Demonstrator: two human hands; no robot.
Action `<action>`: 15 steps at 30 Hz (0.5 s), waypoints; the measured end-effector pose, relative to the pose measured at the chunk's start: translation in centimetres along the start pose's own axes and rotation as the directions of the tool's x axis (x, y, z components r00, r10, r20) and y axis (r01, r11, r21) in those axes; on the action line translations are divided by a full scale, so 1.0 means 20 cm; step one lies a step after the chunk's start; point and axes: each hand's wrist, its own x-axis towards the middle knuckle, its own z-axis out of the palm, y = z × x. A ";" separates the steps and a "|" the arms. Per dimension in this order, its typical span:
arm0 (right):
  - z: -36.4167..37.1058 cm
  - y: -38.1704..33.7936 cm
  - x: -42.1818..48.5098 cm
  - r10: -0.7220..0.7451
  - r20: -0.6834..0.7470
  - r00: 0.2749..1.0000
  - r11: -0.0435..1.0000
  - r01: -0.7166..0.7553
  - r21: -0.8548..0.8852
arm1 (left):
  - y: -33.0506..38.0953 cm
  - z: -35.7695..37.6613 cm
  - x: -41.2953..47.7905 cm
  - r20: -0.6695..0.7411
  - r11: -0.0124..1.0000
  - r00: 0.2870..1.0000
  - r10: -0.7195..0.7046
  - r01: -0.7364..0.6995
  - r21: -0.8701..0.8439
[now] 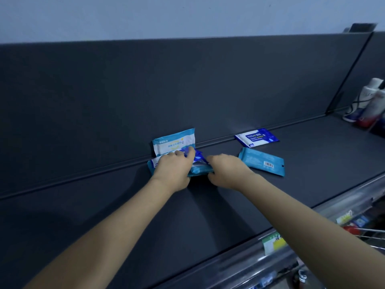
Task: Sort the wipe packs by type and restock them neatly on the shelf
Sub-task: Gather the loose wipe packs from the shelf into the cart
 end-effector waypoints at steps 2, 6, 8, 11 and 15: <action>0.01 0.01 0.00 -0.033 0.009 0.999 0.992 0.032 0.122 | -0.02 0.00 -0.01 -0.014 0.999 1.000 0.002 -0.002 -0.038; 0.03 0.09 -0.02 -0.025 -0.102 0.994 0.906 0.066 0.419 | -0.06 -0.01 -0.06 -0.069 0.996 0.997 0.020 -0.026 -0.090; -0.01 0.13 -0.04 0.036 -0.255 0.966 0.826 0.115 0.552 | -0.09 -0.05 -0.10 -0.160 0.958 0.983 -0.085 0.037 -0.284; -0.09 0.15 -0.06 0.235 -0.327 0.915 0.496 0.177 0.850 | -0.13 -0.17 -0.14 -0.229 0.516 0.880 -0.417 0.022 -0.856; -0.16 0.07 -0.04 0.065 0.003 0.998 0.133 -0.012 0.991 | -0.08 -0.34 -0.13 0.079 -0.334 0.883 -0.462 -0.091 -0.938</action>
